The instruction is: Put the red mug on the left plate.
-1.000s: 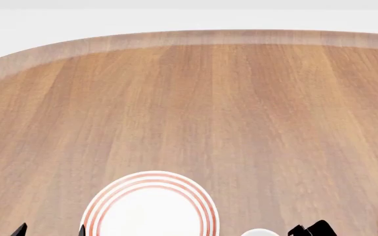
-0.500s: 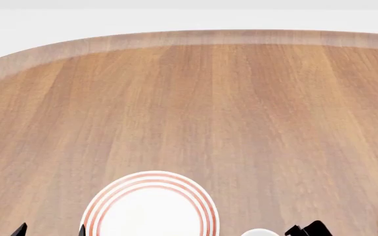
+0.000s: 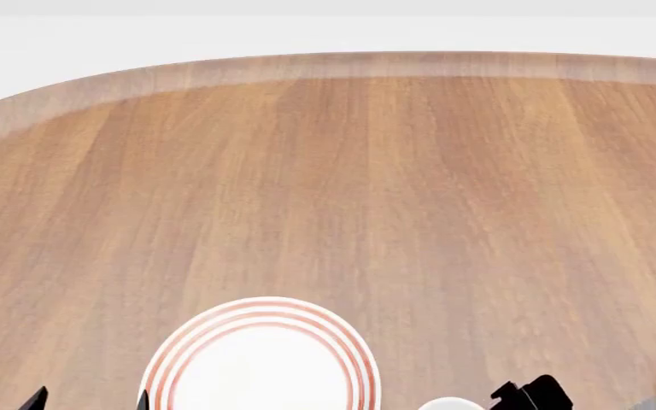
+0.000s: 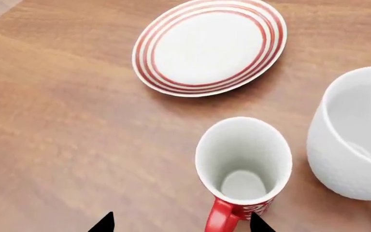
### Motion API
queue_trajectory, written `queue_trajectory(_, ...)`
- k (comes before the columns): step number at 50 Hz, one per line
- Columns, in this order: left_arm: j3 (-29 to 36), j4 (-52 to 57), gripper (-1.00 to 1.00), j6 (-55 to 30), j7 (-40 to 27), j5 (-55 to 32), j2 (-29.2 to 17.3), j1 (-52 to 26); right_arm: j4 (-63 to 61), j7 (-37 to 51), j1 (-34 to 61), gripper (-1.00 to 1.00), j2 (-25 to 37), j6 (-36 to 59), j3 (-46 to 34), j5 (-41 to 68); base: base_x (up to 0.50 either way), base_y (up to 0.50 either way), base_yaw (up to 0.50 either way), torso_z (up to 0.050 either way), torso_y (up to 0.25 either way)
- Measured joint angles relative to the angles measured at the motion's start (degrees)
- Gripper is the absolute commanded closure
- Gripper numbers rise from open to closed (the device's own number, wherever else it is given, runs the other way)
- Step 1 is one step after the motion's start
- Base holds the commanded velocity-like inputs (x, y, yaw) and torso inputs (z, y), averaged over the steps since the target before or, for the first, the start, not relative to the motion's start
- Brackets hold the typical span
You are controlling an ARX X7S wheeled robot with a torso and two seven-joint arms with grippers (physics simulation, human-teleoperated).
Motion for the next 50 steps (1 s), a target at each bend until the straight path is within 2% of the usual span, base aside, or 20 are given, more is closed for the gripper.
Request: queue_trajectory(50, 1.26, -0.1, -1.0, 0.53, -0.78, -0.83, -0.84, -0.24, 7.71, -1.29, 0.58, -1.0, 0.97, -3.21, -0.72, 2.46, 0.0, 0.0, 0.0, 0.0, 0.0)
